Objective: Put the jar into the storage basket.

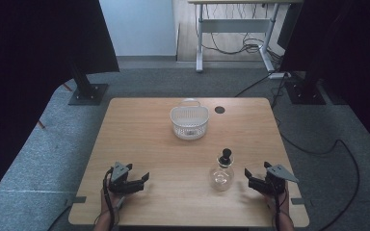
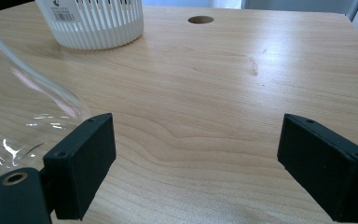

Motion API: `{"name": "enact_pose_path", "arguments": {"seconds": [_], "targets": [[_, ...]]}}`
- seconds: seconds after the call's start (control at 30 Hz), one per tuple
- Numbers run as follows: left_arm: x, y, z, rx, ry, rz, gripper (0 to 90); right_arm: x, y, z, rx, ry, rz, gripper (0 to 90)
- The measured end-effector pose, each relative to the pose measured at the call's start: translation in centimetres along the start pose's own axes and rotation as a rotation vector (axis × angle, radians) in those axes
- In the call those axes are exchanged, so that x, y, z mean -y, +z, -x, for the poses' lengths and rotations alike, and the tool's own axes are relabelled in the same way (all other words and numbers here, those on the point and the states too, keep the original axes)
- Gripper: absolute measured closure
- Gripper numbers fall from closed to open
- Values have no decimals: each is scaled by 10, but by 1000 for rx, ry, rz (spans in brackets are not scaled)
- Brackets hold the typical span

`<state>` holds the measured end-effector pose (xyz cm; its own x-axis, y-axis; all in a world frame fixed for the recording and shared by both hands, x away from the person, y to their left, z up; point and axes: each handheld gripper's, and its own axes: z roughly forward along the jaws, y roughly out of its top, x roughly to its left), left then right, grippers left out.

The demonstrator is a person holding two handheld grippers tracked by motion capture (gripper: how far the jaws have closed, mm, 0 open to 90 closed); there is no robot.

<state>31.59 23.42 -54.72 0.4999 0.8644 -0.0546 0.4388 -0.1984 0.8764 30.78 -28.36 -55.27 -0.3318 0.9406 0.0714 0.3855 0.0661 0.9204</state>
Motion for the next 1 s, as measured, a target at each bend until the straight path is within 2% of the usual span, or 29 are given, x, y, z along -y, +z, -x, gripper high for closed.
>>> {"name": "enact_pose_path", "arguments": {"seconds": [0.2, 0.73, 1.0], "targets": [[0, 0, 2, -6, 21, -6, 135, 0, 0, -1, -2, -6, 0, 111], [-1, 2, 4, -9, 44, -16, 127, 0, 0, -4, 16, -28, 1, 110], [-1, 3, 7, -16, 68, -24, 123, 2, -4, -3, 37, -37, 27, 119]]}}
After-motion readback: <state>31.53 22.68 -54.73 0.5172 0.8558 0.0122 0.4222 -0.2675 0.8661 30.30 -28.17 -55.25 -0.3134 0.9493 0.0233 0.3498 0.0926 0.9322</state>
